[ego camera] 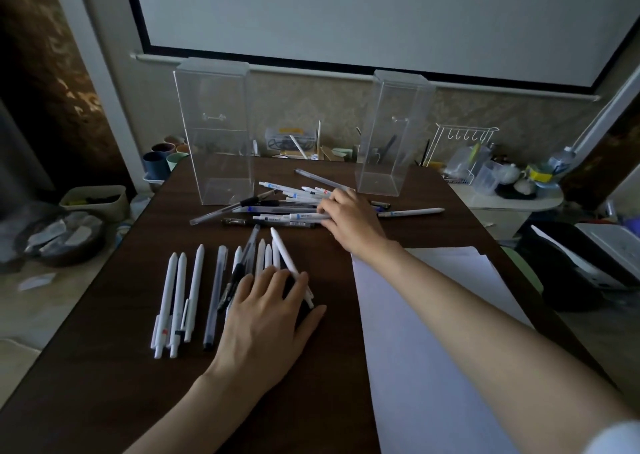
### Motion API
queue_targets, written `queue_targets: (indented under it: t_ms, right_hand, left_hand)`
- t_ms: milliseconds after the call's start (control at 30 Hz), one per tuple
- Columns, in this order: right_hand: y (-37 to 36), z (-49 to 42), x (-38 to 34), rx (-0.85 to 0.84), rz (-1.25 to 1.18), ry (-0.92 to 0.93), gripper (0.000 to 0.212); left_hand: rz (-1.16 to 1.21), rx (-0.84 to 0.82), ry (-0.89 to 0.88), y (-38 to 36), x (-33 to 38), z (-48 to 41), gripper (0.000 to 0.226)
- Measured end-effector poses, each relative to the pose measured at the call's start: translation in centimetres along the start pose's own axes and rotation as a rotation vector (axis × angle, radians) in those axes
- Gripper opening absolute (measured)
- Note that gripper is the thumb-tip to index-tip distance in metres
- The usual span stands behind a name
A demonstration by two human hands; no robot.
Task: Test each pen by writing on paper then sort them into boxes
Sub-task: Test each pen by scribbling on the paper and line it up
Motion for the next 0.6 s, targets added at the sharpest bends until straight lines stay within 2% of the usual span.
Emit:
queue_targets:
  t_ms: [67, 167, 300, 367, 500, 600]
  right_hand:
    - [0.2, -0.1, -0.4, 0.010, 0.027, 0.021, 0.012]
    - [1.8, 0.1, -1.1, 0.077, -0.056, 0.060, 0.010]
    - [4.5, 2.4, -0.9, 0.124, -0.003, 0.114, 0.016]
    - [5.3, 4.5, 0.4, 0.092, 0.053, 0.048, 0.014]
    - [6.1, 9.2, 4.4, -0.029, 0.192, -0.242, 0.068]
    - [7.0, 11.8, 6.4, 0.029, 0.150, -0.382, 0.069]
  left_hand:
    - [-0.001, -0.012, 0.014, 0.0, 0.1, -0.1, 0.058]
    - [0.011, -0.021, 0.018, 0.1, 0.1, -0.2, 0.058]
    - [0.043, 0.001, -0.068, 0.6, 1.6, -0.2, 0.053]
    - [0.079, 0.006, -0.134, 0.8, 3.0, -0.4, 0.048]
    - [0.193, -0.051, -0.218, 0.3, 6.1, -1.8, 0.043]
    - [0.226, -0.114, -0.267, 0.4, 9.0, -2.9, 0.039]
Point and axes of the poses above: each hand's wrist, its own z-axis away from the middle knuckle, its own y-axis out of the back of the hand, x = y × z, the point moved 6 cm from there along -z, towards the middle knuckle, and after that the axes turned 11 degrees about y, right-handed, at the moved point
